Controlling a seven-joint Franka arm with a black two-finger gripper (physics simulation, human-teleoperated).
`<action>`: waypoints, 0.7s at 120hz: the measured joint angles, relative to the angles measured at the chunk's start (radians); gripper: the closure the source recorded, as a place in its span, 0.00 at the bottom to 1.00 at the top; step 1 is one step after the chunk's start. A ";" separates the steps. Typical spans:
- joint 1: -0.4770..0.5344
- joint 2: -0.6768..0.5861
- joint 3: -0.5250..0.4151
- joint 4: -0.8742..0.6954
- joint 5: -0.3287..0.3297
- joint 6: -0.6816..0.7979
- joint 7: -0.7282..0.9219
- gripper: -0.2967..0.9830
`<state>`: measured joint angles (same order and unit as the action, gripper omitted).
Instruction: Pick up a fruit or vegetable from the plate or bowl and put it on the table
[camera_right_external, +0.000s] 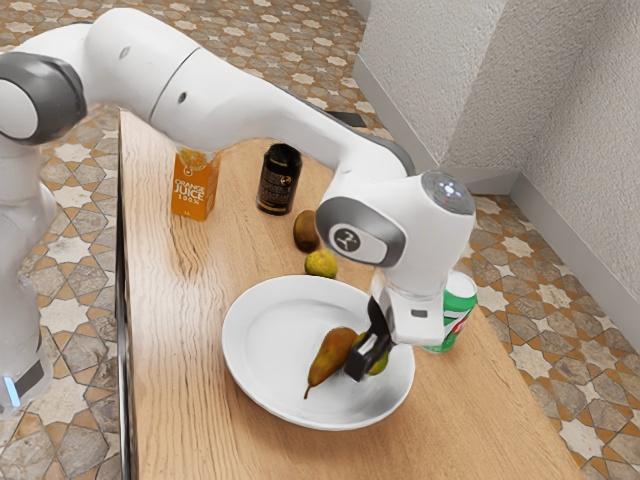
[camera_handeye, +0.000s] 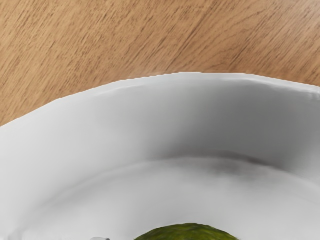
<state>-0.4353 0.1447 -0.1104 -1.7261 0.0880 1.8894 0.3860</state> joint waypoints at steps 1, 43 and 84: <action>-0.003 0.002 -0.001 0.009 0.000 -0.001 0.000 0.58; -0.083 0.321 -0.102 0.478 0.029 -0.086 0.001 0.59; -0.090 0.392 -0.119 0.569 0.077 -0.117 0.006 0.36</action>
<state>-0.5255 0.5371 -0.2294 -1.1573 0.1645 1.7719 0.3924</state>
